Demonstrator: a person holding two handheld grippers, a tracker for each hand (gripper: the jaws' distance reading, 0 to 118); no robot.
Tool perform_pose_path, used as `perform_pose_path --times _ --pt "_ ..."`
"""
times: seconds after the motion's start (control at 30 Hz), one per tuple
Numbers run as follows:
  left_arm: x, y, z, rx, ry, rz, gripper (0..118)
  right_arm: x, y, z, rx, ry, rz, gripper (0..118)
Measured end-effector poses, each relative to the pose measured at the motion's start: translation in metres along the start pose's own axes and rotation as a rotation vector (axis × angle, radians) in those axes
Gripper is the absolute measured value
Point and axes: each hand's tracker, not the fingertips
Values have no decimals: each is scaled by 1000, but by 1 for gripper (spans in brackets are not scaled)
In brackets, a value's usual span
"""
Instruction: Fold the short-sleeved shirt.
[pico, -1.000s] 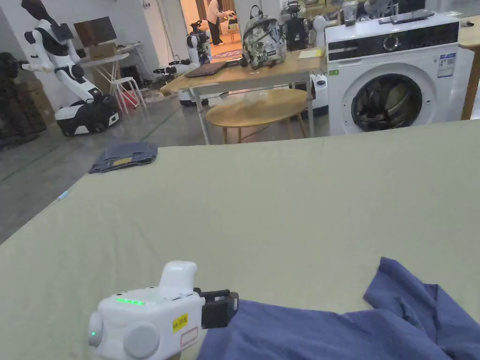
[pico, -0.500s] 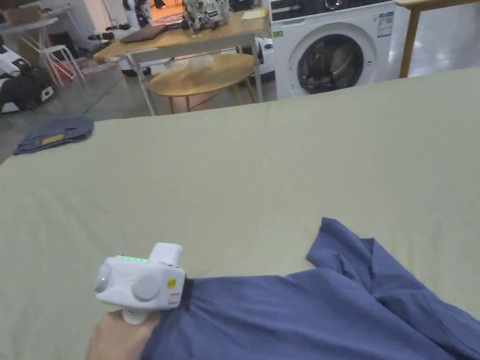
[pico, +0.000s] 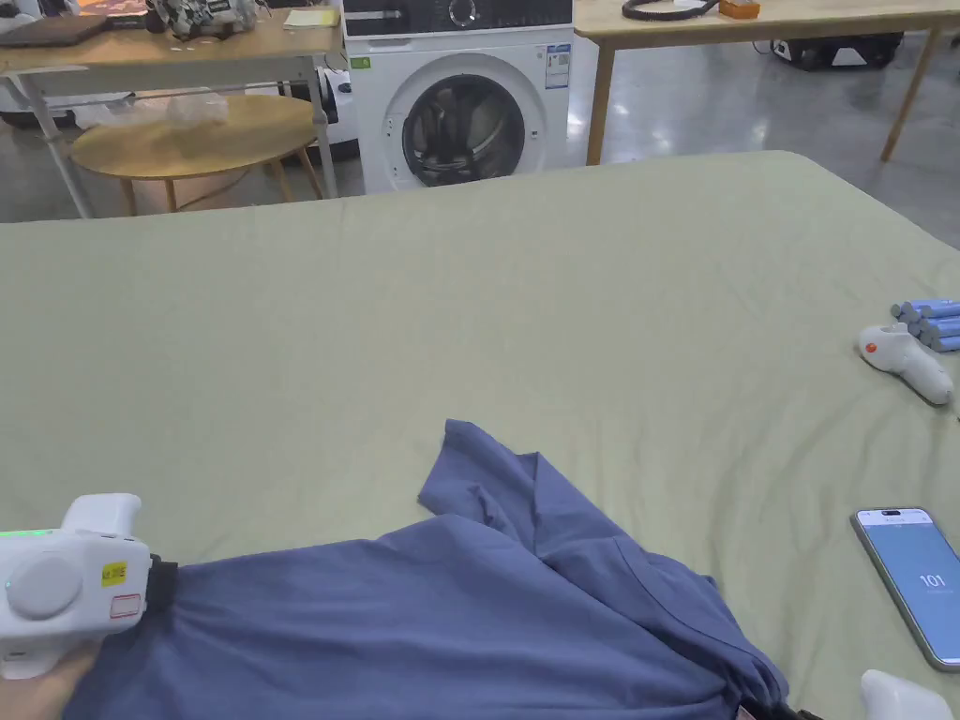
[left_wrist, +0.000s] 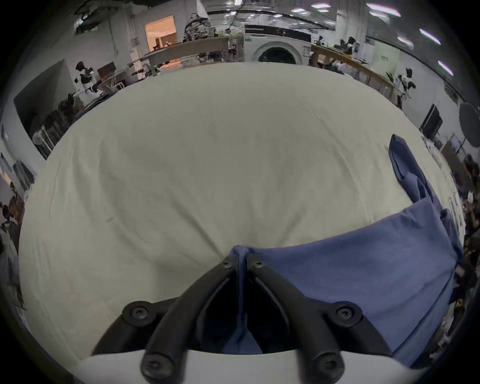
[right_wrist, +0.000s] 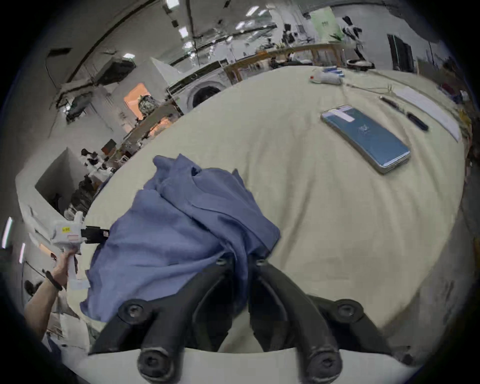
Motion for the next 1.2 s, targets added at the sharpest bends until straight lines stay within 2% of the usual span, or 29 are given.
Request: perform_pose_path --times 0.07,0.17,0.27,0.33,0.4,0.5,0.63,0.73,0.87,0.9,1.2 --pt "-4 -5 15 80 -45 -15 0 -2 4 6 7 -4 6 6" --pt "-22 -12 76 264 -82 23 0 -13 15 32 84 44 46 6" --pt "-37 -18 161 442 -182 83 0 -27 29 50 153 85 158 6" --pt "-42 -27 221 583 -269 66 0 -43 46 63 207 95 232 6" --pt "-48 -29 262 663 -242 74 0 -64 67 78 281 109 299 6" --pt "-55 -31 317 779 -191 44 0 -92 104 96 378 73 369 6" --pt "-68 -24 365 892 -193 54 0 -116 153 120 498 123 438 6" --pt "-77 -11 383 940 -137 51 0 -138 187 135 580 136 479 6" --pt "-82 13 398 1007 -100 70 0 -168 233 146 656 164 469 6" --pt "-81 21 400 1010 -84 63 0 -164 250 139 661 168 469 6" --pt "-103 120 393 1019 -33 80 0 -229 337 124 718 187 506 6"
